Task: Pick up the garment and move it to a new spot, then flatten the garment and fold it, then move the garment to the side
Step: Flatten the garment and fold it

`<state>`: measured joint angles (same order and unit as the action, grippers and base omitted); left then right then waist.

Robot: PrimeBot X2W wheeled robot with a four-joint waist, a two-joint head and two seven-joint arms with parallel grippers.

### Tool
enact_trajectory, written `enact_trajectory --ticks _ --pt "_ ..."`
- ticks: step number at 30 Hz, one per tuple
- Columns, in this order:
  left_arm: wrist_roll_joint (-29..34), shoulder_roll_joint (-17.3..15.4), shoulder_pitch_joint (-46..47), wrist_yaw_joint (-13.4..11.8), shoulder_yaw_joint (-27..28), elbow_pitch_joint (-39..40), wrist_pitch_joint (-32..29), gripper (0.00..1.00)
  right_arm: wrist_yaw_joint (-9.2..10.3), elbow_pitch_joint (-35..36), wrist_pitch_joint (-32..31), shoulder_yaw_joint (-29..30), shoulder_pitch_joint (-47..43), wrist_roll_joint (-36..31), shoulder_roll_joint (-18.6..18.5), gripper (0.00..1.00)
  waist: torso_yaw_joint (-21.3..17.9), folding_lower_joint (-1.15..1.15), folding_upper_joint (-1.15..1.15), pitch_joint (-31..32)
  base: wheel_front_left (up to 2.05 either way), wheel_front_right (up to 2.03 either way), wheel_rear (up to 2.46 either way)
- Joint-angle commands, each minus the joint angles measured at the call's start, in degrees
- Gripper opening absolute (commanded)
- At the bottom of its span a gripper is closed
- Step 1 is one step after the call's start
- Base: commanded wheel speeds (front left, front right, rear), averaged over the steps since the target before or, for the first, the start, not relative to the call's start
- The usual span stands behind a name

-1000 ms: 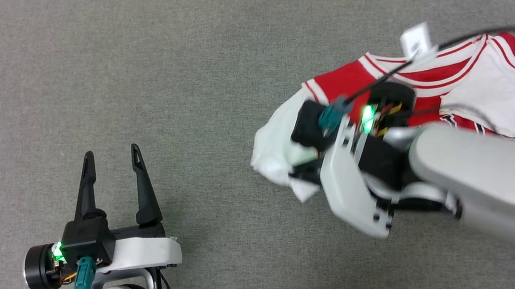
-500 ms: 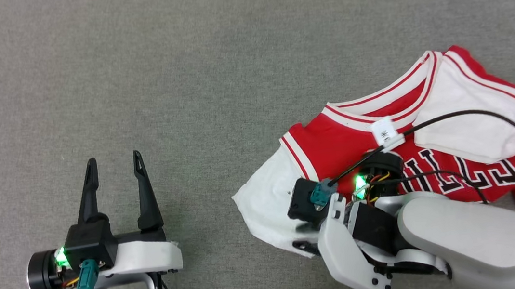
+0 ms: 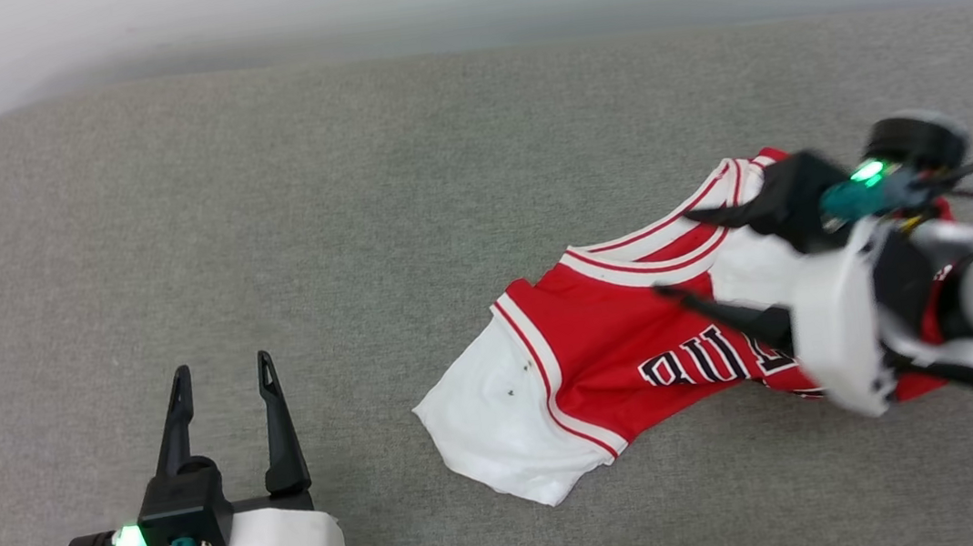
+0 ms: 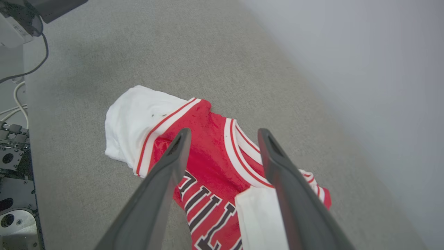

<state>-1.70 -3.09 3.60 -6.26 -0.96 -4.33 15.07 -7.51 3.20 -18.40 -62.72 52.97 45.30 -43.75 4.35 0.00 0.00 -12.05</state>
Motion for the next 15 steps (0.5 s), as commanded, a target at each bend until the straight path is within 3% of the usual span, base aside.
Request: enact_trajectory --ticks 1,7,15 --pt "0.4 -0.1 -1.0 -0.3 -0.1 0.0 0.1 1.00 0.04 0.3 -0.8 1.0 1.1 -0.2 -1.2 1.00 -0.7 0.00 0.00 0.8 0.00 0.00 0.00" --pt "1.1 0.0 -1.1 -0.6 -1.3 0.6 0.1 1.00 0.04 0.7 -9.3 3.8 3.8 2.3 -8.4 1.00 -1.1 0.00 0.00 1.3 0.00 0.00 0.00" --pt "0.7 0.0 0.3 -0.9 -2.9 1.4 0.1 1.00 0.04 -1.2 -26.1 -0.3 7.8 6.6 -14.3 1.00 0.1 0.00 0.00 -1.2 0.00 0.00 0.00"
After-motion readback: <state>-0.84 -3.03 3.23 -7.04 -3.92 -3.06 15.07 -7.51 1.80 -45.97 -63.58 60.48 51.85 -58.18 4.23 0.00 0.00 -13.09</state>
